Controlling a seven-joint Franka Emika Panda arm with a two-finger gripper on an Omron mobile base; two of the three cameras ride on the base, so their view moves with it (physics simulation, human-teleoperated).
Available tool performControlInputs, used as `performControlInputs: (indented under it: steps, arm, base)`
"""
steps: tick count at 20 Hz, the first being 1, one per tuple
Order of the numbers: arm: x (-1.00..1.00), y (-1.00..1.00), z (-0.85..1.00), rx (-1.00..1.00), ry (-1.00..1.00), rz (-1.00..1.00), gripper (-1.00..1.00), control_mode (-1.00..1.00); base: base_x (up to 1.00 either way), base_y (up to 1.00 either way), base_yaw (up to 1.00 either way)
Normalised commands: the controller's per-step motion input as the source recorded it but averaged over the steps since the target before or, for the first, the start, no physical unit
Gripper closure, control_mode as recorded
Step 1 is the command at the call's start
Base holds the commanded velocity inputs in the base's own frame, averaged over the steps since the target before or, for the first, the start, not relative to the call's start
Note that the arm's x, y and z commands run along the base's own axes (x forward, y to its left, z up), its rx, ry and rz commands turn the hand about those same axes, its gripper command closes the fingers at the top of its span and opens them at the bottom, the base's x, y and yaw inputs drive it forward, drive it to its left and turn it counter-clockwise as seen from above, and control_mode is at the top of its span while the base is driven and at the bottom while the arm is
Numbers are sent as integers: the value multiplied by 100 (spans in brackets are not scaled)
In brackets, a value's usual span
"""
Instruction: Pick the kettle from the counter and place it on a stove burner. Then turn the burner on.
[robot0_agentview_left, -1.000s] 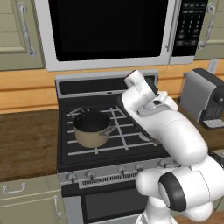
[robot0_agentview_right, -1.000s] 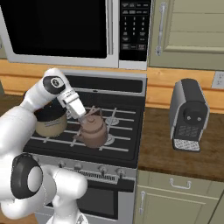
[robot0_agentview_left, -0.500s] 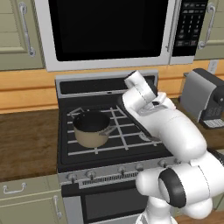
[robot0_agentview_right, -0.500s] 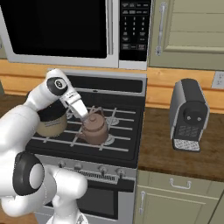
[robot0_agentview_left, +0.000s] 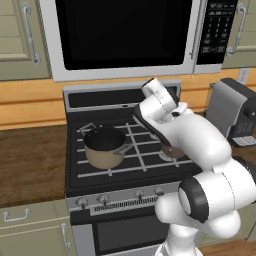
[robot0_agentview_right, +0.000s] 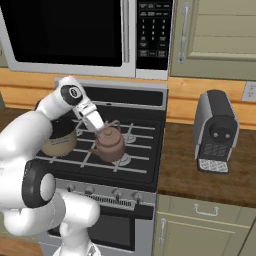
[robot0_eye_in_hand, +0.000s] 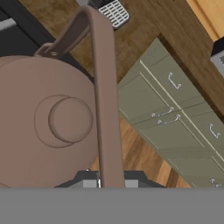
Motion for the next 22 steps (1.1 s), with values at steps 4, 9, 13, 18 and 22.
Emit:
performControlInputs:
  steps: [4, 9, 13, 18, 22]
  arm:
    - [14, 0, -30, 0, 0, 0, 100, -100]
    - [0, 0, -41, 0, 0, 0, 100, -100]
    - [0, 0, -8, 0, 0, 0, 100, -100]
    - [29, -28, 0, 0, 0, 0, 100, -100]
    - [5, -2, 0, 0, 0, 0, 100, -100]
  base:
    - [0, 0, 0]
    - [0, 0, 0]
    - [0, 0, 0]
    - [0, 0, 0]
    - [0, 0, 0]
